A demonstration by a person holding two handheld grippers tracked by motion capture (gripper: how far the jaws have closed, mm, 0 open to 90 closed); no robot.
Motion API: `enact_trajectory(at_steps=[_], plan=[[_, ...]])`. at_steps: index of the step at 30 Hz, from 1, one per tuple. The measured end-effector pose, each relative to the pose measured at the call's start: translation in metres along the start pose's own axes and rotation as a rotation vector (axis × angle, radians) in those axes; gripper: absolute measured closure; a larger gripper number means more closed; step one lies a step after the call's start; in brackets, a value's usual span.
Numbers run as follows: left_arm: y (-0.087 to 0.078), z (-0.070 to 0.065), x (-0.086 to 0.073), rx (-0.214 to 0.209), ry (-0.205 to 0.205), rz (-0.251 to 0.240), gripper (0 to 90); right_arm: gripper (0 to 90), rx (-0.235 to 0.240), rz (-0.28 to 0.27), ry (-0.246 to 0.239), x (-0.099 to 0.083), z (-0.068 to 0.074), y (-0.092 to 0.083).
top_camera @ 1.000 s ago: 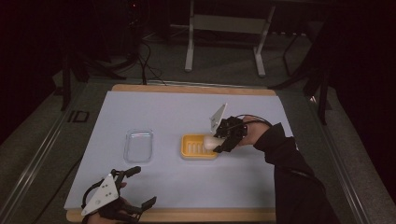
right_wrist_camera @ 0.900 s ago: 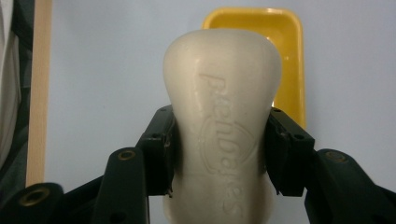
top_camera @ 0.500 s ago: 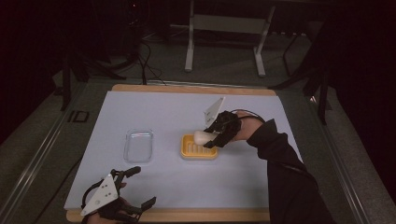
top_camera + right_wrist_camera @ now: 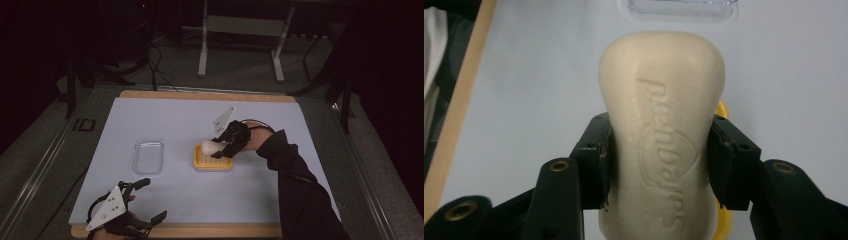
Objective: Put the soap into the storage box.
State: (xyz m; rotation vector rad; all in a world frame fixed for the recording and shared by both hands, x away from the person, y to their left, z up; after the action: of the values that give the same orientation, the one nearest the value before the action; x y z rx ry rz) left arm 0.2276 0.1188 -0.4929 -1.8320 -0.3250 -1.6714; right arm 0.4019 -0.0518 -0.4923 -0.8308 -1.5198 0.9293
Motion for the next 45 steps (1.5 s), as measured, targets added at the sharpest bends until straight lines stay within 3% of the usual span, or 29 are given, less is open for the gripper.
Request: enact_trajectory(at_steps=[20, 45], plan=[[0.000, -0.001, -0.001, -0.007, 0.001, 0.005, 1.1, 49.8, 0.029, 0.037, 0.026, -0.025, -0.013, 0.050], [0.001, -0.003, -0.002, -0.016, 0.007, 0.013, 1.2, 49.8, 0.021, 0.109, 0.050, -0.046, -0.021, 0.080]])
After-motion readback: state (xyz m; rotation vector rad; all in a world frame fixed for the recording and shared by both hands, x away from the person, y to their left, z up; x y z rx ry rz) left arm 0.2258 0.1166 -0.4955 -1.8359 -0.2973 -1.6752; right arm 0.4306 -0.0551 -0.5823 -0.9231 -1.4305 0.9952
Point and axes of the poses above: each handheld gripper's, and its own axes: y roughly forward along the jaws, x roughly out of its top, z roughly to its left, the point moved 10 cm from there along y, roughly forward along the jaws, and after that the axes turned 6 degrees about z, right-handed, at the moved point
